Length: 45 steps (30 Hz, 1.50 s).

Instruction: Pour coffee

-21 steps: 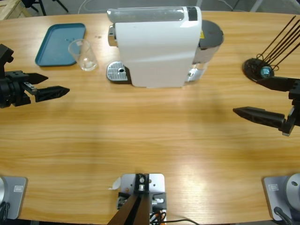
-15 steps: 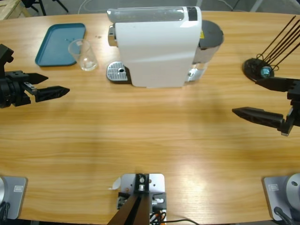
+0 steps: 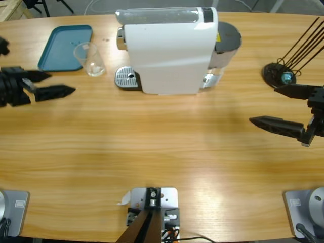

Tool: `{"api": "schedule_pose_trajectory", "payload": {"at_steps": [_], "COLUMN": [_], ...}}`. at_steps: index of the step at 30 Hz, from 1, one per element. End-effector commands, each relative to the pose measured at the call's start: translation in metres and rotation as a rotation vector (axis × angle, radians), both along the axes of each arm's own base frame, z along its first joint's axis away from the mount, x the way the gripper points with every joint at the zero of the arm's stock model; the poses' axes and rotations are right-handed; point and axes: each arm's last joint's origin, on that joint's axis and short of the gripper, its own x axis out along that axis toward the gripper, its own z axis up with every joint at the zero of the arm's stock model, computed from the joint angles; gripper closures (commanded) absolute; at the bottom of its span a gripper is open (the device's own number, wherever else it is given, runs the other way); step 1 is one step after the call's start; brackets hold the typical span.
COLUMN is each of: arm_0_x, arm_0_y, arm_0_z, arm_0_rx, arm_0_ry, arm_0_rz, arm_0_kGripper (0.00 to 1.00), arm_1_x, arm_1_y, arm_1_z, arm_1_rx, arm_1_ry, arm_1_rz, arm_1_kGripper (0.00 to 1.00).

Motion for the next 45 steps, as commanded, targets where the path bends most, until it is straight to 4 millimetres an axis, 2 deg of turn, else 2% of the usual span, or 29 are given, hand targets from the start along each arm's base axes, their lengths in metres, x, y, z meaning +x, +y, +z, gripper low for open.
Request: {"api": "schedule_pose_trajectory", "payload": {"at_steps": [1, 2, 3, 4, 9, 10, 11, 13, 19, 23, 36, 39, 40, 42, 45], "arm_0_x": [0.027, 0.034, 0.044, 0.053, 0.104, 0.109, 0.115, 0.124, 0.133, 0.133, 0.155, 0.156, 0.157, 0.159, 0.162], "arm_0_y": [-0.023, -0.022, -0.021, -0.020, -0.022, -0.023, -0.026, -0.031, -0.043, -0.050, -0.074, -0.078, -0.079, -0.080, -0.084], "arm_0_z": [0.080, 0.084, 0.085, 0.084, 0.070, 0.069, 0.067, 0.062, 0.047, 0.041, 0.022, 0.024, 0.026, 0.027, 0.027], "arm_0_rx": [-0.064, -0.146, -0.238, -0.304, -0.588, -0.617, -0.657, -0.720, -0.782, -0.773, -0.763, -0.766, -0.768, -0.771, -0.770], "arm_0_ry": [0.045, 0.089, 0.147, 0.194, 0.438, 0.454, 0.484, 0.566, 0.764, 0.797, 0.851, 0.848, 0.845, 0.840, 0.842], "arm_0_rz": [0.033, 0.043, 0.069, 0.084, 0.091, 0.105, 0.123, 0.150, 0.122, 0.129, 0.131, 0.121, 0.118, 0.114, 0.107], "arm_0_kGripper": [0.060, 0.091, 0.194, 0.242, 0.196, 0.127, 0.102, 0.101, 0.105, 0.105, 0.105, 0.105, 0.109, 0.184, 0.188], "arm_1_x": [-0.001, 0.000, 0.001, 0.001, 0.000, 0.001, 0.001, 0.001, 0.001, 0.001, -0.001, -0.001, -0.001, -0.001, -0.001], "arm_1_y": [0.001, 0.001, 0.001, 0.001, -0.006, -0.007, -0.007, -0.007, -0.008, -0.008, -0.010, -0.010, -0.010, -0.010, -0.011], "arm_1_z": [-0.001, 0.000, 0.002, 0.003, 0.012, 0.012, 0.012, 0.012, 0.009, 0.009, 0.008, 0.008, 0.008, 0.007, 0.008], "arm_1_rx": [0.008, 0.006, 0.005, 0.003, -0.013, -0.019, -0.025, -0.031, -0.032, -0.030, -0.022, -0.024, -0.024, -0.025, -0.023], "arm_1_ry": [0.008, 0.001, -0.006, -0.011, -0.085, -0.091, -0.096, -0.099, -0.115, -0.119, -0.134, -0.132, -0.132, -0.131, -0.134], "arm_1_rz": [0.005, -0.002, -0.008, -0.015, -0.095, -0.107, -0.117, -0.123, -0.136, -0.137, -0.143, -0.143, -0.143, -0.143, -0.143], "arm_1_kGripper": [0.000, 0.000, 0.000, 0.000, 0.000, 0.000, 0.000, 0.000, 0.000, 0.000, 0.000, 0.000, 0.000, 0.000, 0.000]}}
